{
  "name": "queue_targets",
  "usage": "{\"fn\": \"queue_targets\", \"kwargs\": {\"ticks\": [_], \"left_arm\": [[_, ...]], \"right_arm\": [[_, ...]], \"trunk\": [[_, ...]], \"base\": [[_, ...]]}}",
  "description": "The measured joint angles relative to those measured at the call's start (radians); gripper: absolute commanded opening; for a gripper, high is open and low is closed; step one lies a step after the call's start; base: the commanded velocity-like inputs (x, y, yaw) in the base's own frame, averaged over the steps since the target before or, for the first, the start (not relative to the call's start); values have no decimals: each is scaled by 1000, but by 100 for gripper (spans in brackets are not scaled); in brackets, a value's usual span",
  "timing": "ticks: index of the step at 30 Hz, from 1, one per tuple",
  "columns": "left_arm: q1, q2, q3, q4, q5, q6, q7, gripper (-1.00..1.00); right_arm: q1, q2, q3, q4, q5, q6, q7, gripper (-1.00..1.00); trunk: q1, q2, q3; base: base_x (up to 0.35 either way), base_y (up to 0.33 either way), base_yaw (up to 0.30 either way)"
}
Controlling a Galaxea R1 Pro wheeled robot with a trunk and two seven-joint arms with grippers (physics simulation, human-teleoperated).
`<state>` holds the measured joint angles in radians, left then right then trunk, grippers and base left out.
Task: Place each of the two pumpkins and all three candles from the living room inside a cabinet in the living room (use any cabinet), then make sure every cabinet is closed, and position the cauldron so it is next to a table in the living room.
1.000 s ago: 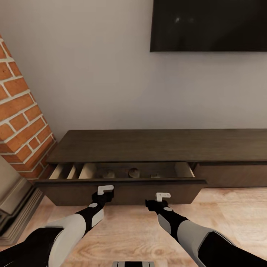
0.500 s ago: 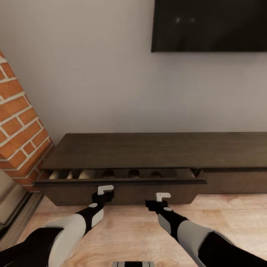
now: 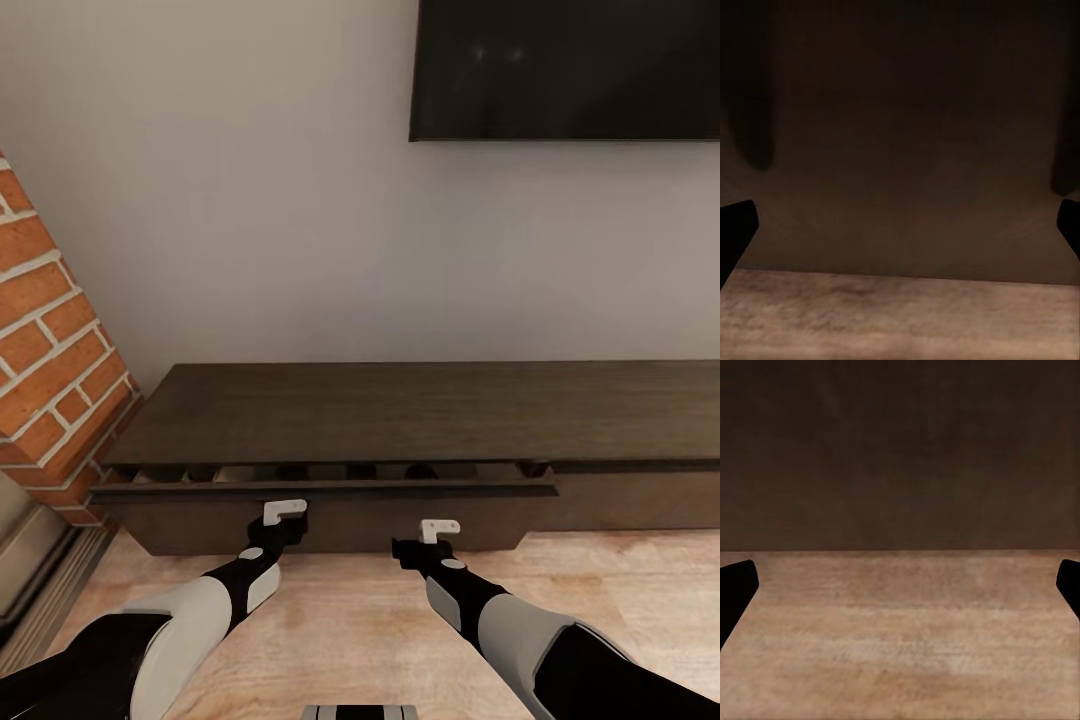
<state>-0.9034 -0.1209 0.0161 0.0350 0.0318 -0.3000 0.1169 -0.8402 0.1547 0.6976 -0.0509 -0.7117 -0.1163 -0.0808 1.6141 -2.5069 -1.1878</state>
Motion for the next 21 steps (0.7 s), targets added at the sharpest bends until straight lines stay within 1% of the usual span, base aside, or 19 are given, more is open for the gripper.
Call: {"fn": "queue_targets", "kwargs": {"ticks": [7,17,21], "left_arm": [[0,0,0,0,0,0,0,100],[0,0,0,0,0,0,0,100],[0,0,-1,0,0,0,0,100]], "right_arm": [[0,0,0,0,0,0,0,100],[0,0,0,0,0,0,0,100],[0,0,0,0,0,0,0,100]], "trunk": [[0,0,0],[0,0,0],[0,0,0]], "base": [[118,0,0],[12,0,0],[115,0,0]]}}
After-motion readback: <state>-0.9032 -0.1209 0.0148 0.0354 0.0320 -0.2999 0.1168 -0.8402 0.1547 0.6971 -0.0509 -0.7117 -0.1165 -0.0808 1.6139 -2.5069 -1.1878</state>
